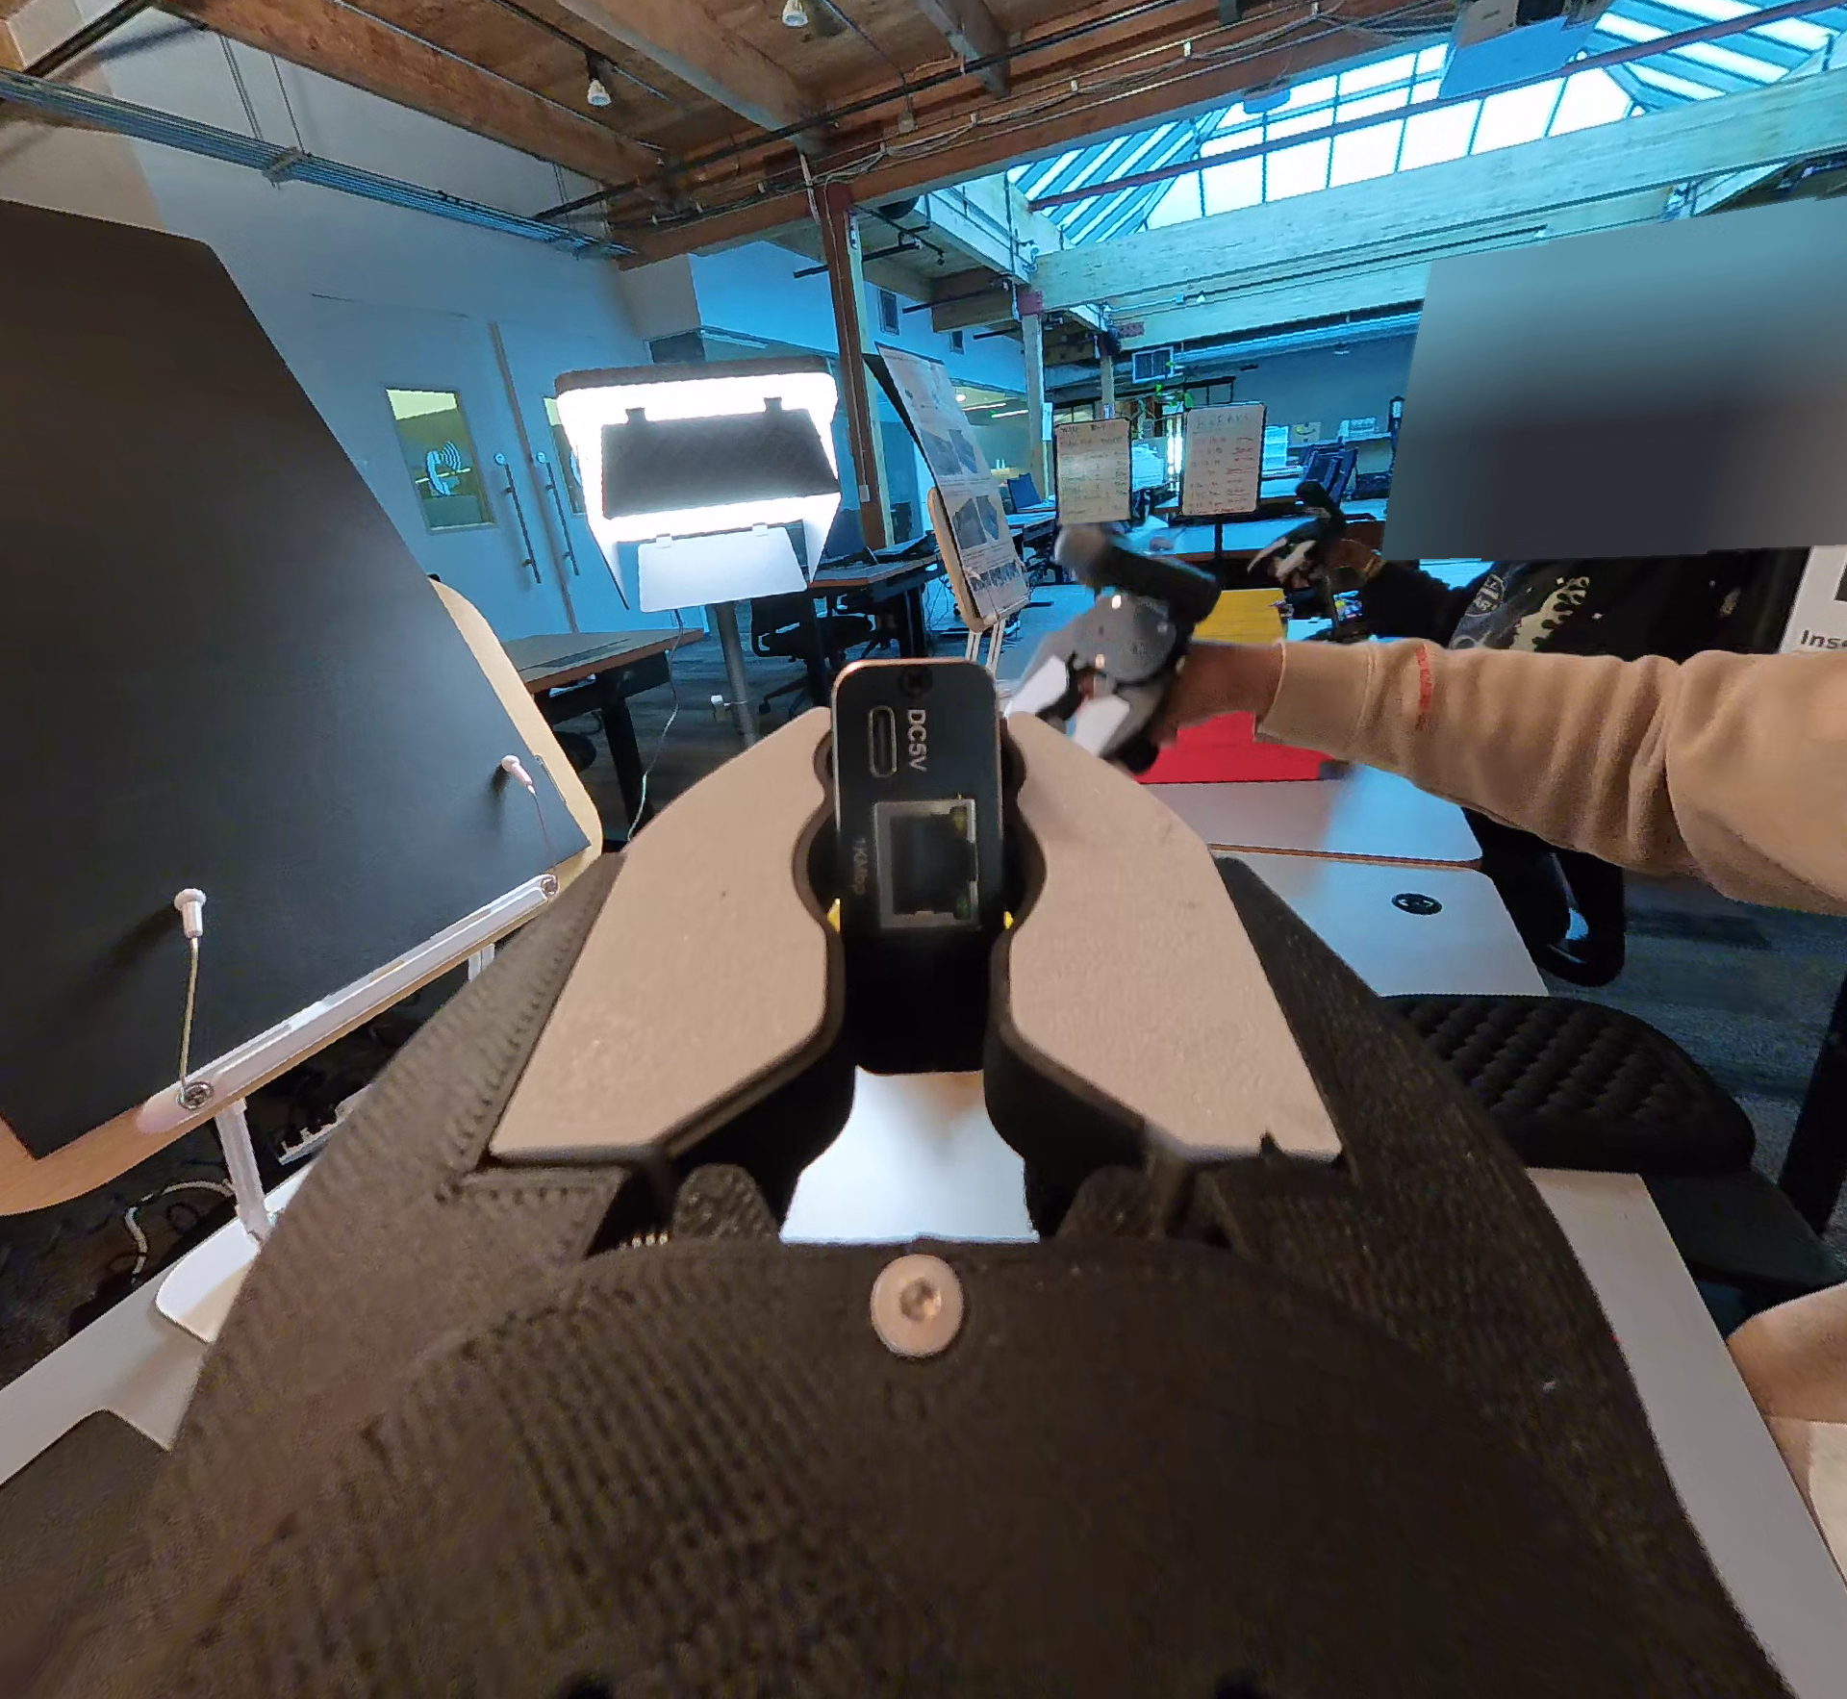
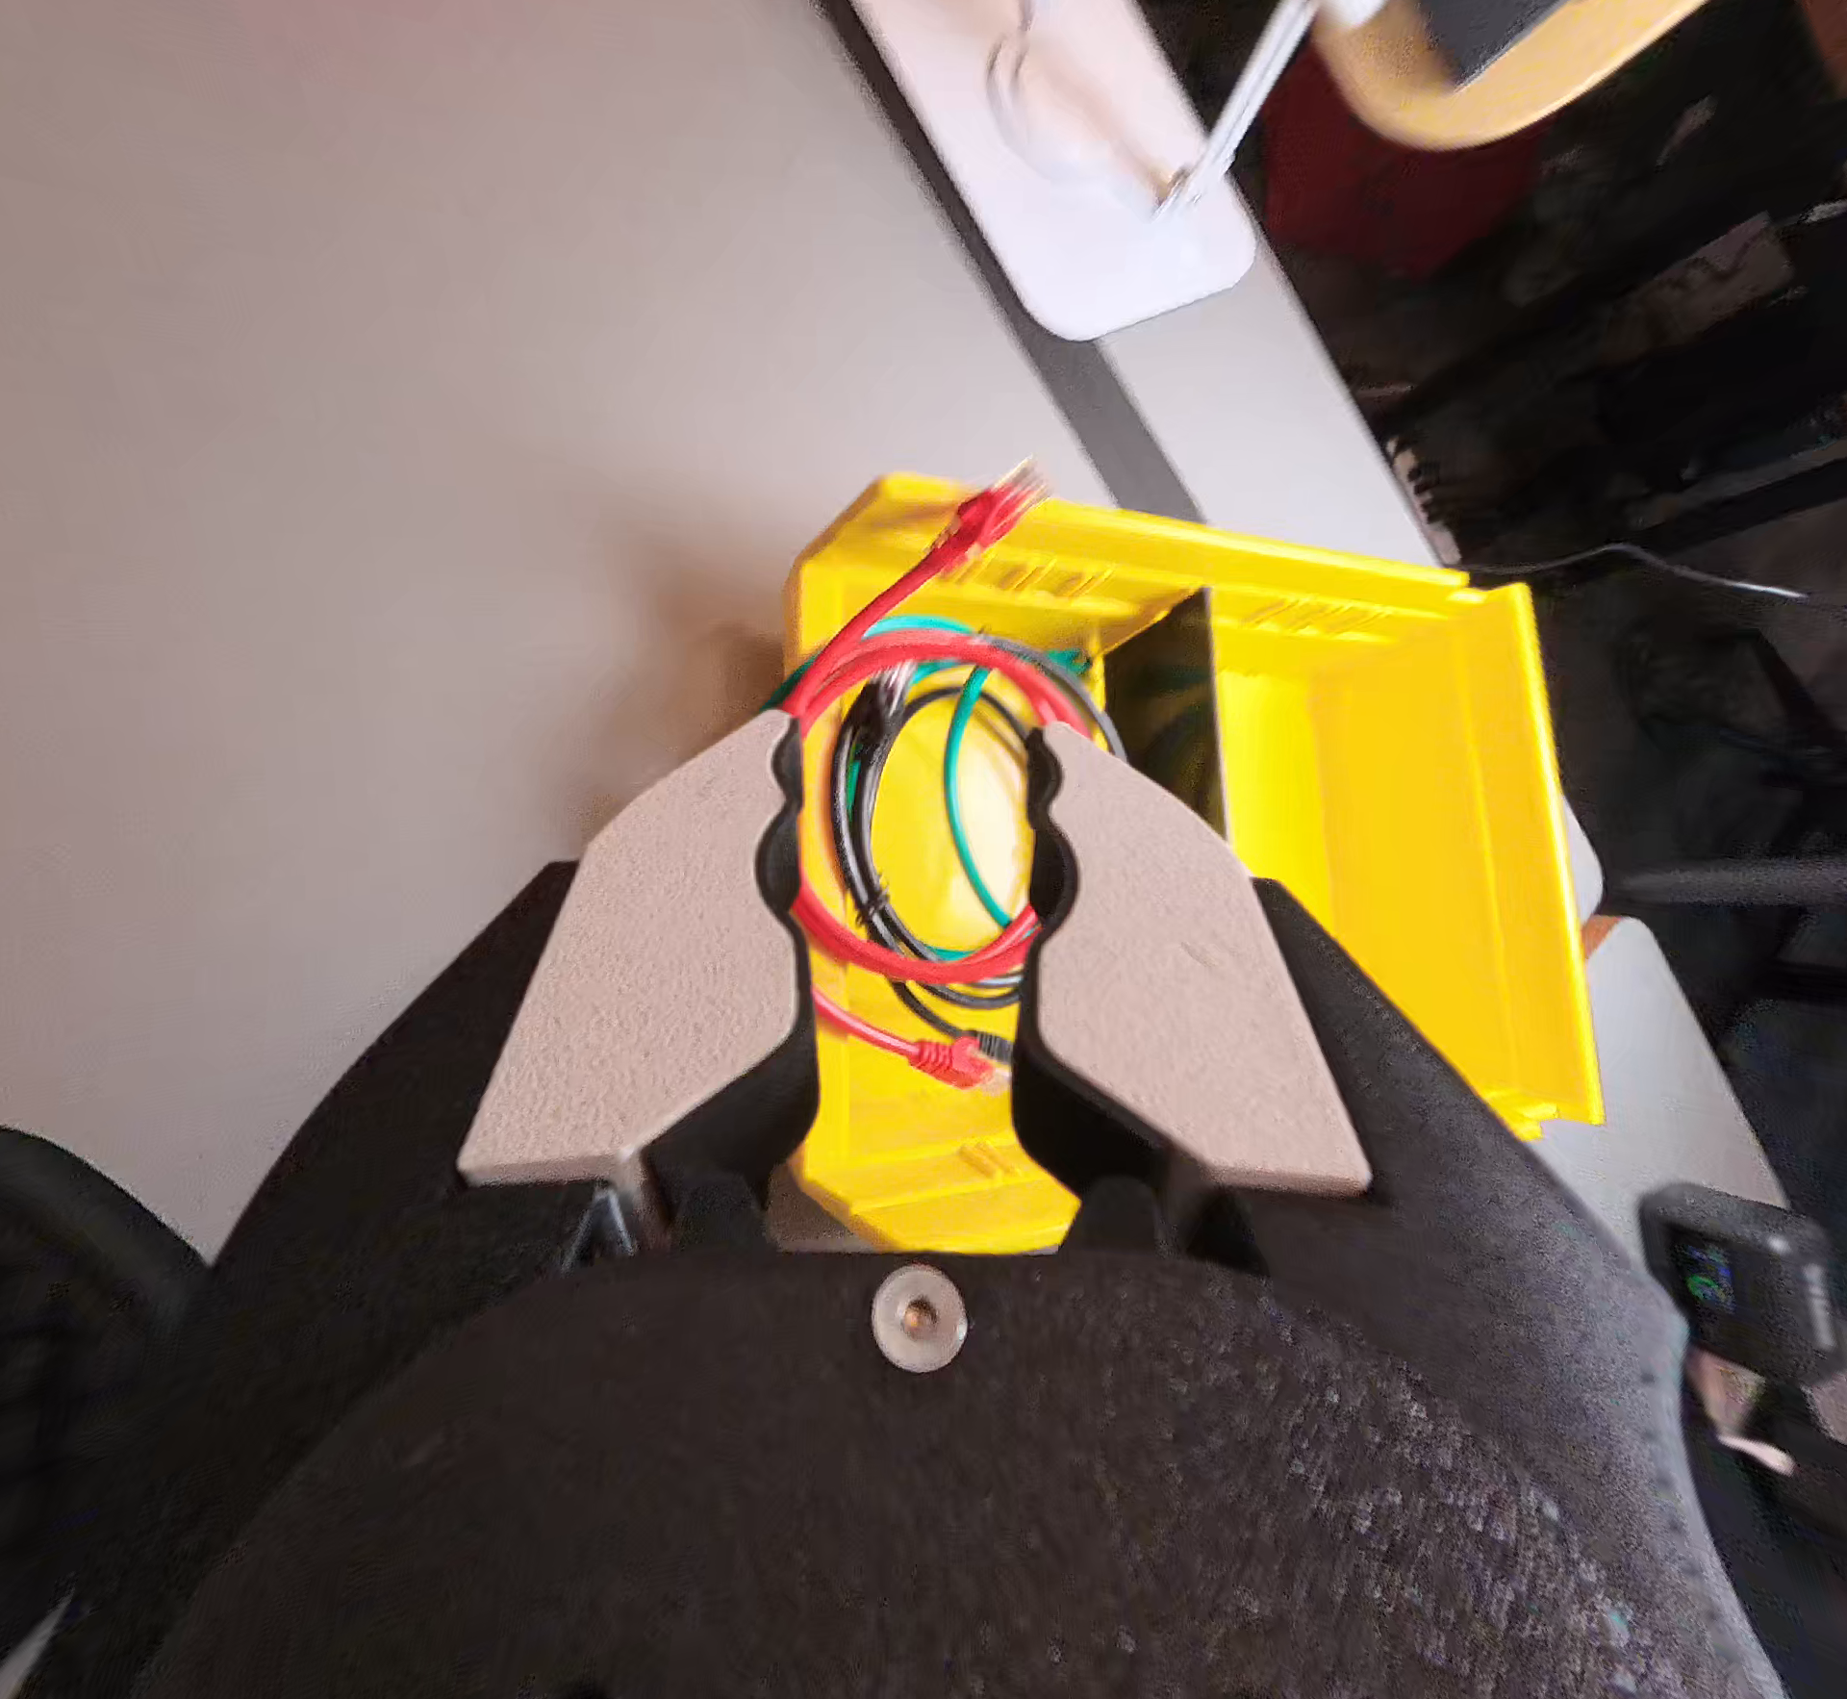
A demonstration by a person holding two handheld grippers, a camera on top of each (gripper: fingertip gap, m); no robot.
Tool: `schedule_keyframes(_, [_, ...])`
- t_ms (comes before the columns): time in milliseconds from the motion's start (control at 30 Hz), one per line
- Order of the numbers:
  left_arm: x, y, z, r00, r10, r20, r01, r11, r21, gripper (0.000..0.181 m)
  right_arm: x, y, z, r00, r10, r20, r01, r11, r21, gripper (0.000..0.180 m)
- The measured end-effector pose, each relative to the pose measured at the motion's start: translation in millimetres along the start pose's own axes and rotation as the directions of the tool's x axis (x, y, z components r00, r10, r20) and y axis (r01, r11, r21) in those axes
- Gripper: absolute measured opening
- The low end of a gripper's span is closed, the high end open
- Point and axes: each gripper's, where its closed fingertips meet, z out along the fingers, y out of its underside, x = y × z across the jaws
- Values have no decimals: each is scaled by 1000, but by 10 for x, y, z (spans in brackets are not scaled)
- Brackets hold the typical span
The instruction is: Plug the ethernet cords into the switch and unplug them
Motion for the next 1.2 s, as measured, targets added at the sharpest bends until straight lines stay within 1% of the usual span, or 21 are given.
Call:
schedule_keyframes(67, [0, -10, -8, 1000, 2, 1, -2, 1000, 2, 27, -207, 239, 236, 995, -95, 5, 95, 990, -108, 48])
schedule_keyframes(167, [-9, -21, -20, 1000, -3, 2, 3, 1000, 7, 27, -460, 561, 548, 979, -204, 11, 201, 951, -235, 48])
schedule_keyframes(200, [-10, -22, -23, 1000, -4, 2, 4, 1000, 8, 27, -477, 643, 618, 970, -243, -6, 232, 934, -272, 44])
schedule_keyframes(233, [-14, -21, -25, 1000, -3, 4, 3, 1000, 8, 27, -460, 715, 661, 958, -286, -28, 263, 912, -315, 37])
schedule_keyframes(267, [-17, -21, -27, 1000, -3, 5, 3, 1000, 7, 26, -445, 765, 678, 944, -329, -33, 298, 890, -345, 22])
schedule_keyframes(300, [-20, -21, -30, 1000, -3, 6, 3, 1000, 7, 26, -440, 779, 682, 937, -348, -26, 317, 880, -353, 17])
schedule_keyframes(400, [-25, -21, -36, 1000, -2, 8, 2, 1000, 7, 26, -370, 710, 606, 957, -289, -1, 271, 899, -343, 12])
schedule_keyframes(567, [-33, -6, -28, 1000, -6, 8, 6, 1000, 5, 27, 31, 414, 285, 965, -258, -52, 233, 929, -287, 11])
schedule_keyframes(600, [-33, 1, -22, 1000, -7, 7, 7, 1000, 3, 27, 99, 382, 234, 967, -250, -47, 228, 932, -282, 11])
schedule_keyframes(667, [-23, 19, -7, 1000, -11, 1, 11, 1000, -2, 27, 143, 421, 190, 979, -202, 33, 203, 930, -306, 11])
schedule_keyframes(767, [-1, 47, 23, 1000, -12, -8, 12, 1000, -12, 27, 167, 598, 304, 984, -122, 130, 162, 912, -376, 11])
schedule_keyframes(867, [21, 71, 40, 1000, -3, -12, 3, 1000, -23, 27, 219, 853, 536, 982, -128, 140, 179, 870, -460, 12])
schedule_keyframes(900, [23, 73, 41, 1000, -2, -13, 1, 1000, -24, 27, 175, 909, 605, 981, -108, 163, 173, 866, -470, 15])
schedule_keyframes(967, [22, 72, 38, 1000, -9, -17, 9, 1000, -20, 27, 138, 961, 697, 982, -93, 165, 163, 859, -485, 22])
schedule_keyframes(1033, [11, 77, 35, 1000, -19, -20, 18, 1000, -16, 27, 135, 912, 695, 983, -107, 151, 168, 863, -477, 28])
schedule_keyframes(1100, [-6, 93, 36, 999, -29, -22, 29, 999, -17, 27, 119, 712, 617, 986, -94, 138, 144, 898, -415, 35])
schedule_keyframes(1133, [-12, 101, 38, 999, -35, -23, 35, 999, -16, 27, 134, 553, 556, 989, -97, 113, 132, 922, -365, 38])
schedule_keyframes(1200, [-17, 113, 49, 998, -49, -28, 49, 999, -13, 27, 158, 118, 398, 993, -117, 35, 121, 970, -211, 42])
